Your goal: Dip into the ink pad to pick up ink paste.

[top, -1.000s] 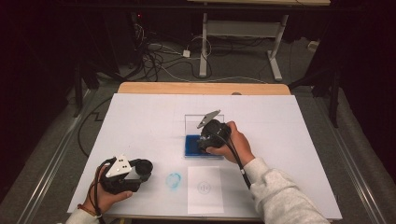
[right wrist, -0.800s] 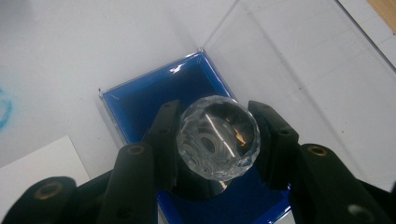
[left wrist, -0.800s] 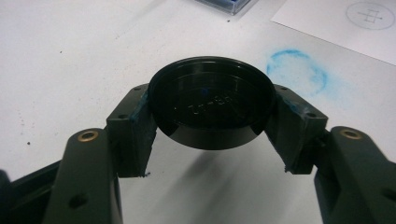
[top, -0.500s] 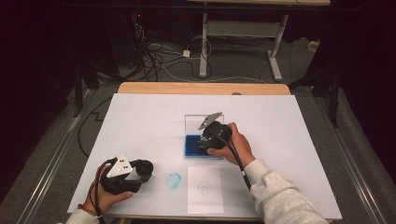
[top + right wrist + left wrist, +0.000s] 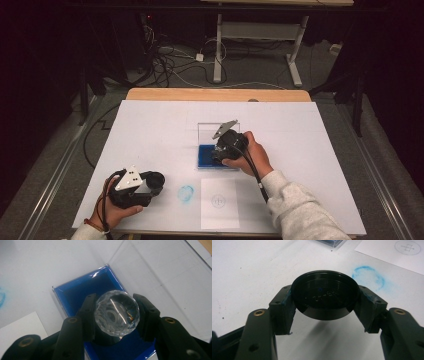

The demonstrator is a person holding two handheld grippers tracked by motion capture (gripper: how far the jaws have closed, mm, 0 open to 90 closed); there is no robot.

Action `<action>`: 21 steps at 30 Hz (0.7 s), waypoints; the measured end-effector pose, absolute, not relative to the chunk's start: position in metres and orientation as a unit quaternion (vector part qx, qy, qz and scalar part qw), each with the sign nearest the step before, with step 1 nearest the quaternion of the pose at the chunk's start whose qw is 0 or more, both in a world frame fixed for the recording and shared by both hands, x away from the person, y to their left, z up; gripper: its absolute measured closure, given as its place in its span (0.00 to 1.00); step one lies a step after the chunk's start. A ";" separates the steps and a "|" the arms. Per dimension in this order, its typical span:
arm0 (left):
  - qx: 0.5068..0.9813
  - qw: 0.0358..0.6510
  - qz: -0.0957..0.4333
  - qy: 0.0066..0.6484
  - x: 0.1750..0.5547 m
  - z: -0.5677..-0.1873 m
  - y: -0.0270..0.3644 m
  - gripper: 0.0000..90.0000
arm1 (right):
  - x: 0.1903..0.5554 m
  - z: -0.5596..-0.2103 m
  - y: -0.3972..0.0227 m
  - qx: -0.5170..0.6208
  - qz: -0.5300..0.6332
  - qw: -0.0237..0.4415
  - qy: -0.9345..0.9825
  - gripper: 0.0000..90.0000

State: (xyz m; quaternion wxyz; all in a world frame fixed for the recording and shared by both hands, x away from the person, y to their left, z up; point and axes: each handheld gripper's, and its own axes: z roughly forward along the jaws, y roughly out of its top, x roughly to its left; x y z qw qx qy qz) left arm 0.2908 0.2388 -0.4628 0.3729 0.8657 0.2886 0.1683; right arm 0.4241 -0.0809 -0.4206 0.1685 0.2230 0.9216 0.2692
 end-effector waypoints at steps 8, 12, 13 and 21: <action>0.866 0.373 0.168 0.290 0.291 -0.463 0.238 0.41 | 0.422 -0.421 -0.079 0.219 0.264 0.177 0.923 0.64; 0.866 0.372 0.167 0.290 0.292 -0.463 0.238 0.41 | 0.421 -0.421 -0.077 0.217 0.259 0.181 0.924 0.64; 0.866 0.372 0.166 0.290 0.292 -0.463 0.238 0.41 | 0.421 -0.421 -0.077 0.217 0.258 0.181 0.924 0.64; 0.865 0.372 0.167 0.292 0.292 -0.463 0.238 0.41 | 0.420 -0.421 -0.076 0.214 0.252 0.189 0.925 0.64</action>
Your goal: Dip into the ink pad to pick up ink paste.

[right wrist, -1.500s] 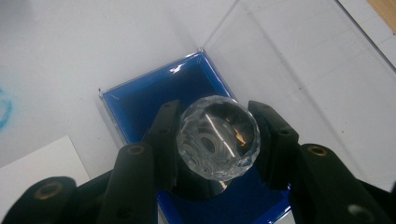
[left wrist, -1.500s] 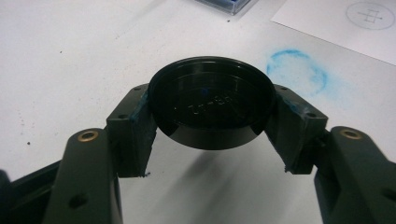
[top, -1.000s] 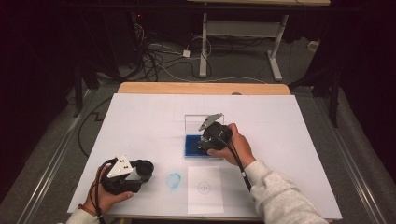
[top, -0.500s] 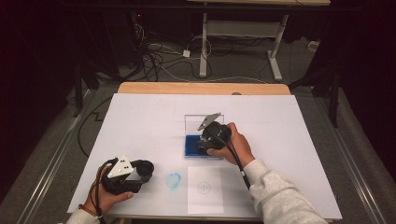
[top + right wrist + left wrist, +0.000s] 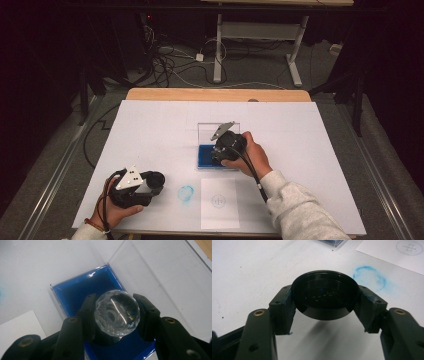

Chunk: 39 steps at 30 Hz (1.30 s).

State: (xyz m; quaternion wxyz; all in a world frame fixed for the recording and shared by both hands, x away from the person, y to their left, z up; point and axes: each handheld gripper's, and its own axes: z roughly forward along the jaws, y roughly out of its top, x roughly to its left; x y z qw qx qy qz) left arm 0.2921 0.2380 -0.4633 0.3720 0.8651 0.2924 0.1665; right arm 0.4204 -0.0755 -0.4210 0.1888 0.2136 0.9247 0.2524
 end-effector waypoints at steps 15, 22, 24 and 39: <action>0.864 0.374 0.167 0.294 0.292 -0.463 0.239 0.41 | 0.421 -0.421 -0.078 0.211 0.250 0.182 0.927 0.64; 0.863 0.374 0.167 0.294 0.290 -0.462 0.241 0.41 | 0.421 -0.421 -0.077 0.208 0.249 0.186 0.928 0.64; 0.863 0.374 0.168 0.294 0.291 -0.462 0.241 0.41 | 0.421 -0.420 -0.077 0.211 0.248 0.185 0.927 0.64; 0.863 0.374 0.167 0.295 0.291 -0.462 0.241 0.41 | 0.421 -0.420 -0.078 0.212 0.251 0.182 0.927 0.64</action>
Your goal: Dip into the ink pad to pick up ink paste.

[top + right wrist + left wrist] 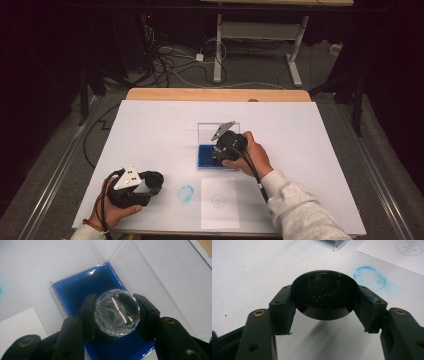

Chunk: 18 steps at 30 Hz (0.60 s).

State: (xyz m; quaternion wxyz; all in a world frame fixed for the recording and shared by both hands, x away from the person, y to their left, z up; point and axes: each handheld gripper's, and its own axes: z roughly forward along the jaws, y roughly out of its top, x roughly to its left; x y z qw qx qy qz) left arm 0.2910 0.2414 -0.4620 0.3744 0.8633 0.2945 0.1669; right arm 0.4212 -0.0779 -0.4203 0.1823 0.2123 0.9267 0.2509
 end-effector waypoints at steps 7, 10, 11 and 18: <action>0.864 0.374 0.166 0.294 0.291 -0.462 0.241 0.41 | 0.421 -0.420 -0.078 0.213 0.250 0.182 0.927 0.64; 0.863 0.374 0.167 0.296 0.291 -0.462 0.242 0.41 | 0.421 -0.420 -0.078 0.213 0.249 0.181 0.927 0.64; 0.863 0.374 0.167 0.296 0.291 -0.462 0.242 0.41 | 0.420 -0.420 -0.078 0.209 0.246 0.184 0.928 0.64; 0.864 0.373 0.166 0.294 0.291 -0.462 0.241 0.41 | 0.419 -0.419 -0.077 0.210 0.241 0.186 0.929 0.64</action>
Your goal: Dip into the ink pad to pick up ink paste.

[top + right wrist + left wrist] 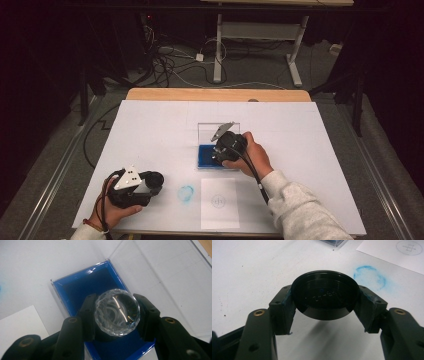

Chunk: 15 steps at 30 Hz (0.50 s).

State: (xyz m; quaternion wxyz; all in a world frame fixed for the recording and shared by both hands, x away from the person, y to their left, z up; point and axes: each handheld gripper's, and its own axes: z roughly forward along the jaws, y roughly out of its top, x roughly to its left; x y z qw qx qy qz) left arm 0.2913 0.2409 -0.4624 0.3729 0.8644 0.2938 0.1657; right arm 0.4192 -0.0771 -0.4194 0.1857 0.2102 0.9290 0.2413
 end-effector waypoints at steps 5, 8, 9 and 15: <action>0.864 0.374 0.165 0.294 0.291 -0.462 0.241 0.41 | 0.419 -0.420 -0.077 0.212 0.242 0.186 0.928 0.64; 0.864 0.373 0.165 0.294 0.291 -0.462 0.241 0.41 | 0.419 -0.420 -0.077 0.212 0.240 0.187 0.929 0.64; 0.864 0.373 0.166 0.294 0.291 -0.462 0.241 0.41 | 0.419 -0.420 -0.077 0.213 0.241 0.186 0.929 0.64; 0.863 0.375 0.165 0.295 0.291 -0.462 0.241 0.41 | 0.422 -0.417 -0.081 0.220 0.254 0.180 0.924 0.64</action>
